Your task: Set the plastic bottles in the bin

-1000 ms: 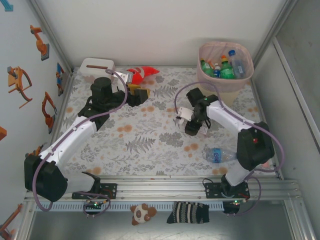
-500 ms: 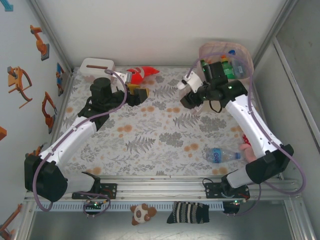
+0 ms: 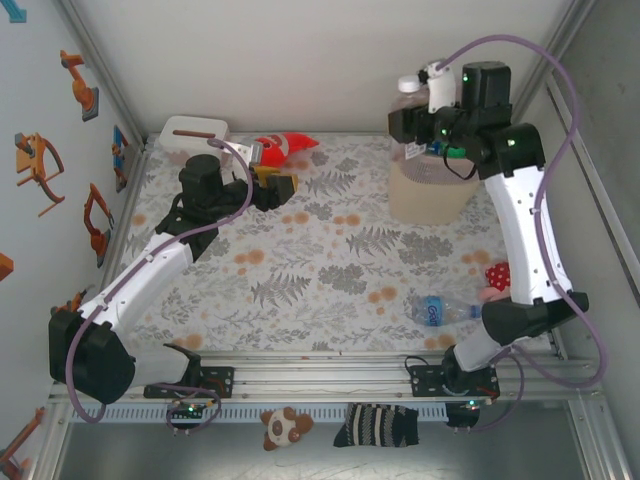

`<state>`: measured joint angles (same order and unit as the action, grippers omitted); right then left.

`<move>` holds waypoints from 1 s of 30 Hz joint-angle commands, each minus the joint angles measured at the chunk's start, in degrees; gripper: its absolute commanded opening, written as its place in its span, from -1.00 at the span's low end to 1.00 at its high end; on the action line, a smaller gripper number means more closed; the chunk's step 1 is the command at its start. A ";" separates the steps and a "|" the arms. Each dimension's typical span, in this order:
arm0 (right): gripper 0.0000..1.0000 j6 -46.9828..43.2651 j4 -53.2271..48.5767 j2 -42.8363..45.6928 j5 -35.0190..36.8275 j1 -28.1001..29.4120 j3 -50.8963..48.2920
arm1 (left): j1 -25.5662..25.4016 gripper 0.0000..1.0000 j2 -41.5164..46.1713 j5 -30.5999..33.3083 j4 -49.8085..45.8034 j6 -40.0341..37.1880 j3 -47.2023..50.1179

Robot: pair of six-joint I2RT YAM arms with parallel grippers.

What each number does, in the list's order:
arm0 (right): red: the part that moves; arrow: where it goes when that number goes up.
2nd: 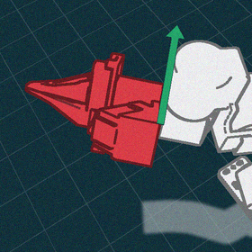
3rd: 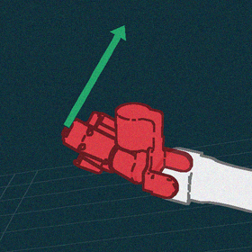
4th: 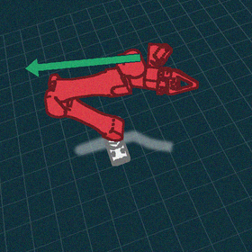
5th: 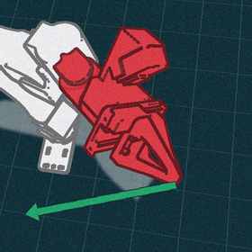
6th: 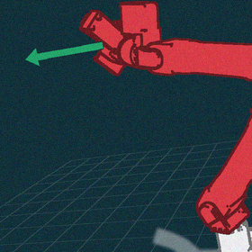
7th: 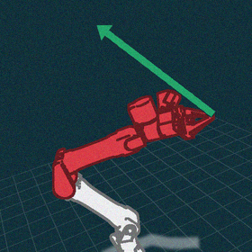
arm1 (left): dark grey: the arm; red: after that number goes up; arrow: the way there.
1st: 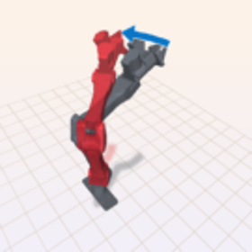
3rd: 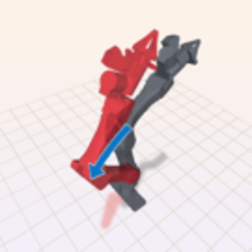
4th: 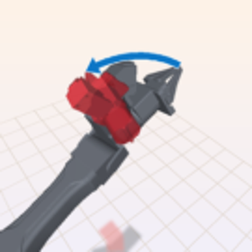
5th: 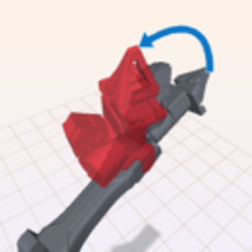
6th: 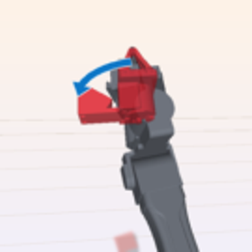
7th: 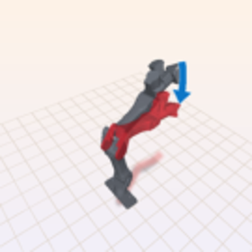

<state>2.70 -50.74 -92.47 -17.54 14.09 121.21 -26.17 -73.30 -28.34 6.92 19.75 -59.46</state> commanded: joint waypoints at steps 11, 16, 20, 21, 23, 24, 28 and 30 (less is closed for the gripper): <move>-0.12 13.49 -5.55 -13.48 4.86 -10.10 14.02 | 0.47 0.38 -0.32 -2.25 2.01 1.83 0.31; -0.13 11.44 -9.42 -17.65 6.37 -10.83 15.80 | 0.47 0.37 -0.68 -2.29 2.07 1.86 0.31; -0.13 10.64 -11.66 -19.98 4.21 -10.78 15.79 | 0.44 0.36 -1.14 -2.45 2.39 2.20 0.22; -0.14 10.34 -12.02 -20.72 3.32 -10.79 15.81 | 0.46 0.36 -1.23 -2.51 2.70 2.22 0.19; -0.14 9.79 -13.07 -22.12 2.28 -10.83 16.05 | 0.43 0.35 -1.54 -2.73 2.91 2.31 0.12; -0.14 9.62 -13.75 -22.92 2.08 -10.79 16.45 | 0.49 0.35 -1.59 -2.82 2.89 2.30 0.06; -0.14 9.31 -15.30 -25.60 0.80 -10.81 17.07 | 0.53 0.35 -1.54 -2.91 2.75 2.29 -0.01; -0.13 9.20 -15.78 -27.03 0.11 -10.75 17.15 | 0.59 0.35 -1.45 -2.79 2.52 2.22 0.09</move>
<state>12.86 -63.83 -117.97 -15.22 3.44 136.53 -26.09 -74.78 -29.85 8.14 21.39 -59.46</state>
